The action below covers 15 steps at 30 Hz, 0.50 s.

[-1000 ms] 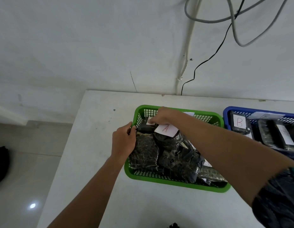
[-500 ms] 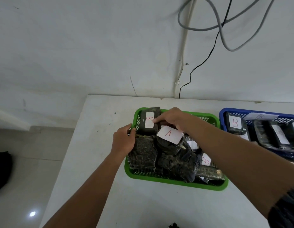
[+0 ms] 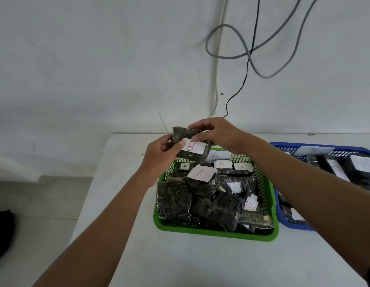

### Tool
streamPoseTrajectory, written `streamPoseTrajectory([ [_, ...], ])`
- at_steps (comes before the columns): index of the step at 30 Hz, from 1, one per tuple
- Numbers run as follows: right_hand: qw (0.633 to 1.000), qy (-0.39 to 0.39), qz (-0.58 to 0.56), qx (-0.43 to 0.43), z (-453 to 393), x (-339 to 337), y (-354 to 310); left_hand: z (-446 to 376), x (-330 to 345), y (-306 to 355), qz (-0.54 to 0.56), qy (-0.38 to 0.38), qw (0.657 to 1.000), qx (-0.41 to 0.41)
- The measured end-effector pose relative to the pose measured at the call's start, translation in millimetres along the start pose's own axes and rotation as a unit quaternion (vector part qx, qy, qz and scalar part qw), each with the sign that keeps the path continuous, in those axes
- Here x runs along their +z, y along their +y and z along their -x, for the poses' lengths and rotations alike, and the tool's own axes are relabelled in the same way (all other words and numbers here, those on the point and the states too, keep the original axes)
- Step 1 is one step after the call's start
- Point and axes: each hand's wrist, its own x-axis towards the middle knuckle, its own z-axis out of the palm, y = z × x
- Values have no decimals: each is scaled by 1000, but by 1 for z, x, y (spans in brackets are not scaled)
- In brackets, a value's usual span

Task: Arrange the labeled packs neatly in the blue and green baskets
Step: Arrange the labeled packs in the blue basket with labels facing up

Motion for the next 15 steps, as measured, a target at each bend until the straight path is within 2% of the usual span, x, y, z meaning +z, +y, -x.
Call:
streamPoseTrajectory([
  [4, 993, 76, -85, -23, 28, -16, 6, 7, 23, 5, 115, -19, 992, -50],
  [8, 978, 191, -75, -38, 78, -49, 31, 16, 67, 10, 154, -40, 983, -92],
  [11, 956, 290, -19, -37, 130, -84, 57, 22, 116, 12, 161, -66, 978, -111],
  [15, 917, 372, 144, 11, 208, -132, 97, 30, 195, 13, 153, -106, 973, -135],
])
